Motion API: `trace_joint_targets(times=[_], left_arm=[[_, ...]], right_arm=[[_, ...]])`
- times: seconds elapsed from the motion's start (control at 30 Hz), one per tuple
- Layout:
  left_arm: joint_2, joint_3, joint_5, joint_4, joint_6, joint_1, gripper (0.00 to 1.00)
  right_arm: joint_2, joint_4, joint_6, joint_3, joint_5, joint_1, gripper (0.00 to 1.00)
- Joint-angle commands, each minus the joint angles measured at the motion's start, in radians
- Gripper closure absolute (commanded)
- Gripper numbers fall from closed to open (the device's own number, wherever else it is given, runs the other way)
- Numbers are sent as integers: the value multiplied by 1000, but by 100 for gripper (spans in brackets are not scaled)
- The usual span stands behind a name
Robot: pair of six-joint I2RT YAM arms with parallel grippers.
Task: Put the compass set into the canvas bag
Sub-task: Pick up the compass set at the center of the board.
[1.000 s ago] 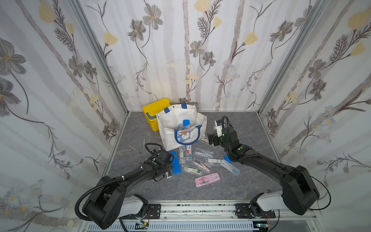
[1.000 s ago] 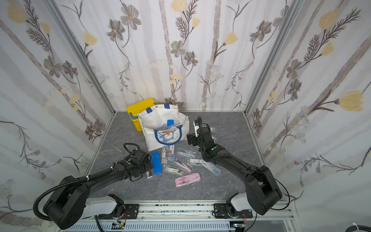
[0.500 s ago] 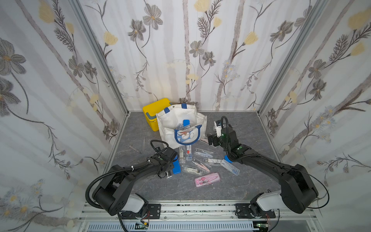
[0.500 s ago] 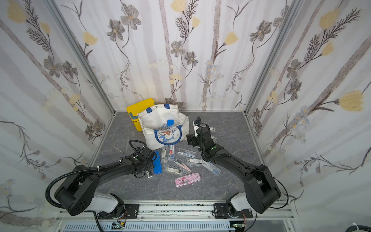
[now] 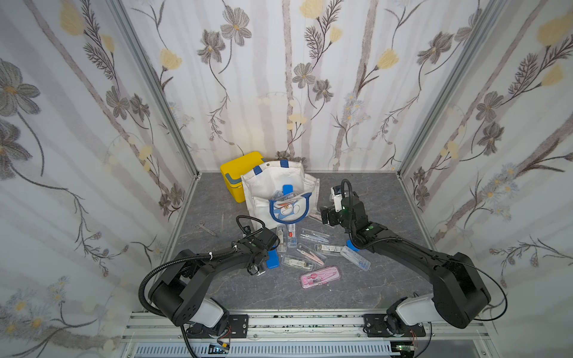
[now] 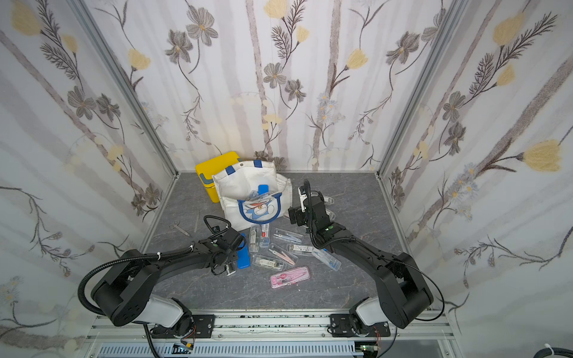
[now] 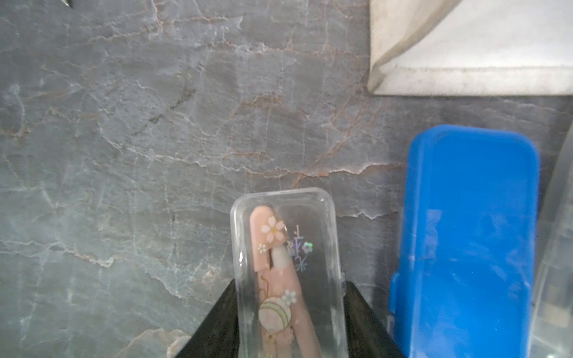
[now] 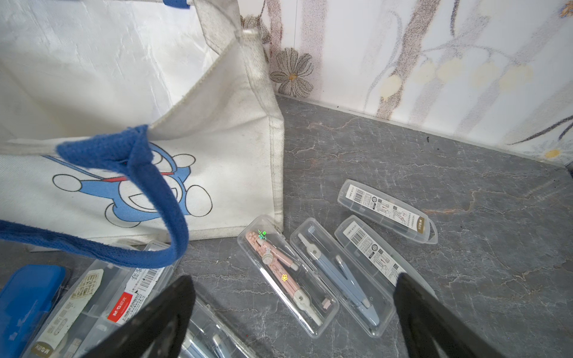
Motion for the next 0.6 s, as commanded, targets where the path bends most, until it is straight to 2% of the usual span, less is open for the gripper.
trace_joint_targets(times=[0.0,0.3,0.57], left_arm=[[-4,-11,98,5,-15,-2,54],[-85,-35,66,3,-23,-4,55],[-257,-25,12,-34,-13,-3,56]], right_arm=[[6,14,-3,2,-3,1,0],[10,14,-2,3,-4,-1,1],[14,15,-1,8,-8,-2,1]])
